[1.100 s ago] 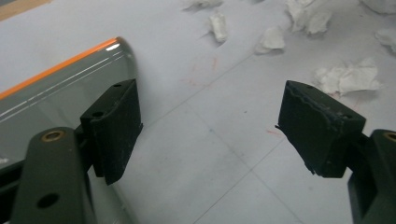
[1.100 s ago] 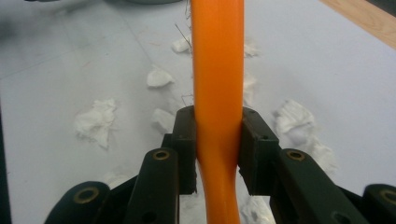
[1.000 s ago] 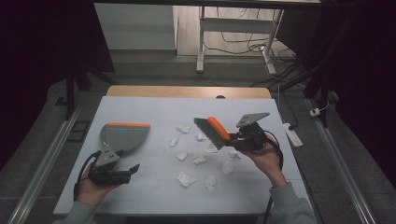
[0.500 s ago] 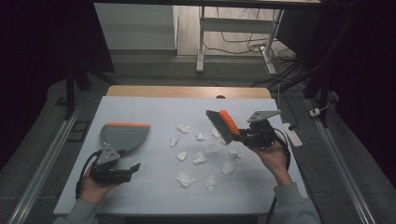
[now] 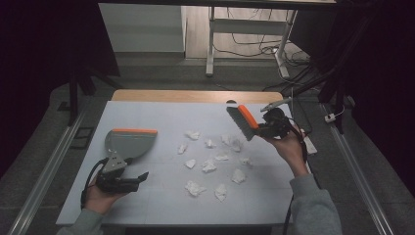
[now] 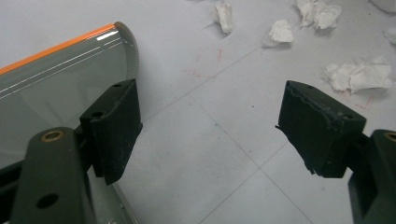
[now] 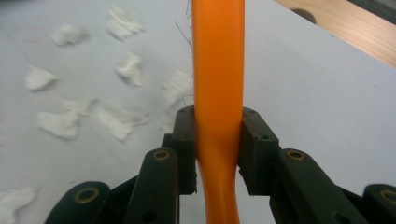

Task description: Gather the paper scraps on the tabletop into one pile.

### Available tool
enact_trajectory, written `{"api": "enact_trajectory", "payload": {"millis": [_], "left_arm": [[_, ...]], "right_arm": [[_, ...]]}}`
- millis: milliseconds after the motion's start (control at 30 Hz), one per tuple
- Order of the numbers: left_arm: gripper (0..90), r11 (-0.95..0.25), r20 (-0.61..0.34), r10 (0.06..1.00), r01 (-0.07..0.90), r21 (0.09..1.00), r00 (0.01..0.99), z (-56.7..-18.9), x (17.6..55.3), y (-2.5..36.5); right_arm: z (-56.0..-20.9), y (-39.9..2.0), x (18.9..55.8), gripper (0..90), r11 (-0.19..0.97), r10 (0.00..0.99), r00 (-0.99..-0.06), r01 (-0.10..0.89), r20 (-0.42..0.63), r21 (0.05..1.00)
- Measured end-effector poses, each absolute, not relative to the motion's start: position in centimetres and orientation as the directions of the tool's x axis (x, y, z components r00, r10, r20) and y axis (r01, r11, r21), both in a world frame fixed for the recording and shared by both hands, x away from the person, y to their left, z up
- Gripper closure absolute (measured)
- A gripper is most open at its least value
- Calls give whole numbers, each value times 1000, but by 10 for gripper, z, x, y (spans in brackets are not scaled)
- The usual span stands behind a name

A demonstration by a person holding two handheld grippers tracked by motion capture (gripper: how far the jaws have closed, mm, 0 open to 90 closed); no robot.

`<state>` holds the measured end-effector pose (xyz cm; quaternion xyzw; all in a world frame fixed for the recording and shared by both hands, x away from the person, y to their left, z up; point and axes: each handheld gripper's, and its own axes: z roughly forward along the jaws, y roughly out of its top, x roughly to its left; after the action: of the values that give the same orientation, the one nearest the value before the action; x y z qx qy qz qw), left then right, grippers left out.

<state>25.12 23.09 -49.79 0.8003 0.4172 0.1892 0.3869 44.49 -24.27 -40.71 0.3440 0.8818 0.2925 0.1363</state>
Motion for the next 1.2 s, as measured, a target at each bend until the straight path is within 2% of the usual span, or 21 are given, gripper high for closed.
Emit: {"api": "enact_trajectory", "payload": {"millis": [233, 467, 600, 833, 1033, 1200], "left_arm": [[224, -358, -26, 808, 524, 773, 589, -501, 251, 231], [230, -337, -45, 813, 532, 777, 581, -503, 252, 235], [232, -330, -50, 815, 532, 780, 578, -504, 252, 235], [232, -339, -46, 810, 530, 777, 585, -504, 252, 234], [232, -335, -51, 809, 529, 780, 586, -503, 251, 235], [233, -330, -53, 809, 528, 782, 585, -503, 250, 236]], "right_arm": [[-419, -229, 480, 704, 665, 696, -713, 594, -87, 453], [-435, -209, 496, 704, 707, 679, -727, 611, -100, 356], [-440, -194, 493, 705, 742, 637, -767, 584, -76, 328], [-444, -161, 466, 707, 850, 504, -855, 467, -123, 244], [-438, -152, 441, 706, 884, 414, -909, 390, -43, 257], [-418, -157, 439, 706, 842, 451, -890, 397, -72, 366]]}}
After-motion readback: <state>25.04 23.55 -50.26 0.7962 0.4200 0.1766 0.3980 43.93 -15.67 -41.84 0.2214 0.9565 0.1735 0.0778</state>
